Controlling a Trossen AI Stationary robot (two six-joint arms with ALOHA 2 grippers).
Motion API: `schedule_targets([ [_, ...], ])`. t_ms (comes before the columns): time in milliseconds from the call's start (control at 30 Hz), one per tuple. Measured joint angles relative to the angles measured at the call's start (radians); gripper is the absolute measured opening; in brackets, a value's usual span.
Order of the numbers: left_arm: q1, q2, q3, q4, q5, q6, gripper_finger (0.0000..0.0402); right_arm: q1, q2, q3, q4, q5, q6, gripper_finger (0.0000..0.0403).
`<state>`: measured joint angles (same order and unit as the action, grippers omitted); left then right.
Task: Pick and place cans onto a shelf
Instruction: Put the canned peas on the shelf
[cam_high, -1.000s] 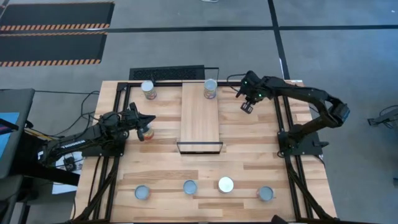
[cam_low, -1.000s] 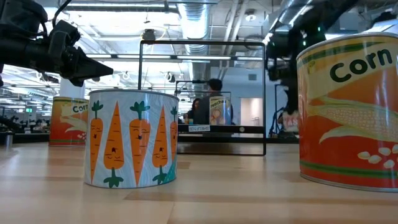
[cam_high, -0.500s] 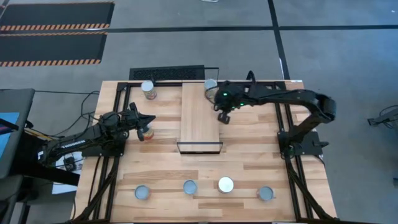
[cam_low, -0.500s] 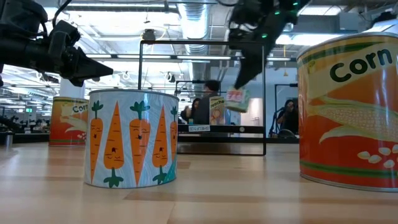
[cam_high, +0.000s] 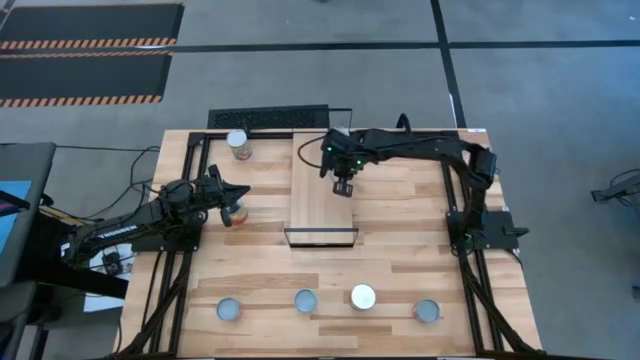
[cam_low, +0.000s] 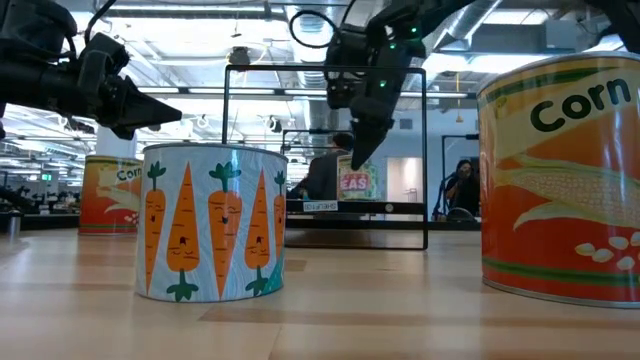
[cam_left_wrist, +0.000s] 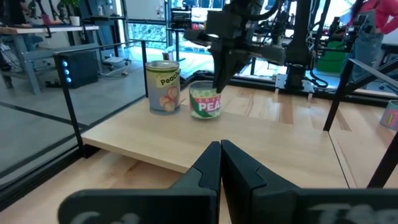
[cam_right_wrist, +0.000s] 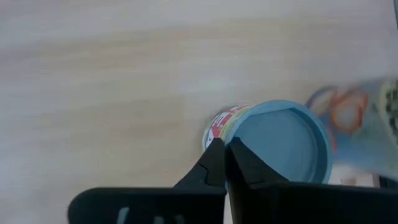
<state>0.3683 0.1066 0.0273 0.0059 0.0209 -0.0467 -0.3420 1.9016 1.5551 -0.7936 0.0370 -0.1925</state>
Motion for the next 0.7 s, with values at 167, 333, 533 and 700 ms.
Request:
schedule_targets([
  [167, 0.000, 0.000, 0.000, 0.000, 0.001, 0.000, 0.0000, -0.001, 0.002, 0.003, 0.005, 0.015, -0.003, 0.0030],
  [333, 0.000, 0.000, 0.000, -0.001, 0.001, -0.002, 0.0000, -0.001, 0.002, 0.003, 0.001, 0.015, 0.008, 0.0059],
  [533, 0.000, 0.000, 0.000, -0.003, 0.001, -0.002, 0.0000, 0.000, 0.002, 0.003, 0.008, 0.016, 0.005, 0.0078],
  [700, 0.000, 0.000, 0.000, -0.013, 0.001, -0.002, 0.0000, 0.003, 0.000, 0.003, 0.007, 0.019, -0.023, 0.0071],
])
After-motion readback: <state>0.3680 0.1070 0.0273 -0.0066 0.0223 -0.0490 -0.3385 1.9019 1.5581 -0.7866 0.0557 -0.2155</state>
